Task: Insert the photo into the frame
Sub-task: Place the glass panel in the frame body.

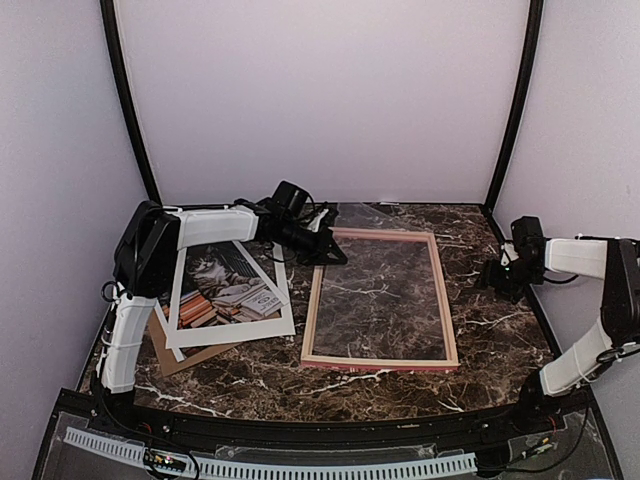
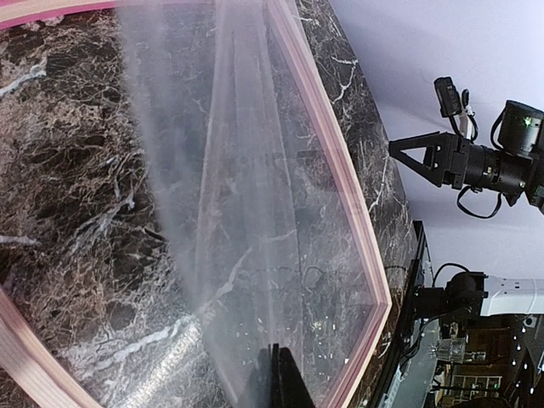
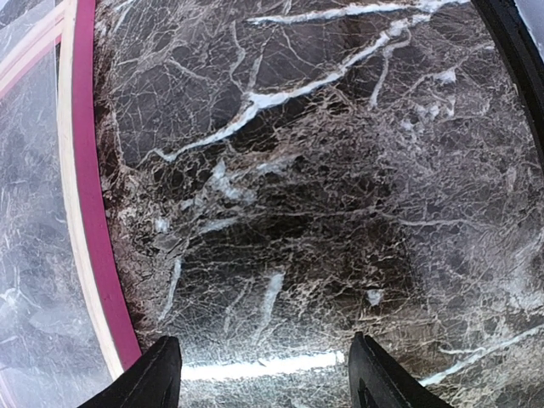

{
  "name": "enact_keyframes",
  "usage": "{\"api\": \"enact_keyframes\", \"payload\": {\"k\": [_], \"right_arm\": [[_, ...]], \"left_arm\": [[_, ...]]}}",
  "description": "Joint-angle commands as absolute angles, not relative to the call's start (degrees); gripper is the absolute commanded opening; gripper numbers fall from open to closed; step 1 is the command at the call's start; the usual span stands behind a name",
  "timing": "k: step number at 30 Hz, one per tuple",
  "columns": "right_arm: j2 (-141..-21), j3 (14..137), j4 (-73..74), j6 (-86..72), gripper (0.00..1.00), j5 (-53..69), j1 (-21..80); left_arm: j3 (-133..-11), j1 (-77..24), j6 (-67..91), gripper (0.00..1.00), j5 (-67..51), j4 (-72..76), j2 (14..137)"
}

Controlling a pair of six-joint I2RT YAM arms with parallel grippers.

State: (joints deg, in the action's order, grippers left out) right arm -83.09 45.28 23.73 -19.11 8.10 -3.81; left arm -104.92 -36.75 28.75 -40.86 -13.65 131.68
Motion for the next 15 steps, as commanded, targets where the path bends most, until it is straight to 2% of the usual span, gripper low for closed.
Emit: {"api": "enact_keyframes", "payload": {"k": [1,15], "right_arm": [[-83.7,45.2,22.3,-18.8,0.68,8.9,-4.0],[-84.5,45.0,21.9,-18.8,0.69,9.3,-4.0]], "left_arm": [[-106.7,-36.5,27.6,0.00,-40.9,-14.7,131.5],[-107.3,-36.5,26.6,0.00,-41.5,-16.7,132.4]]}}
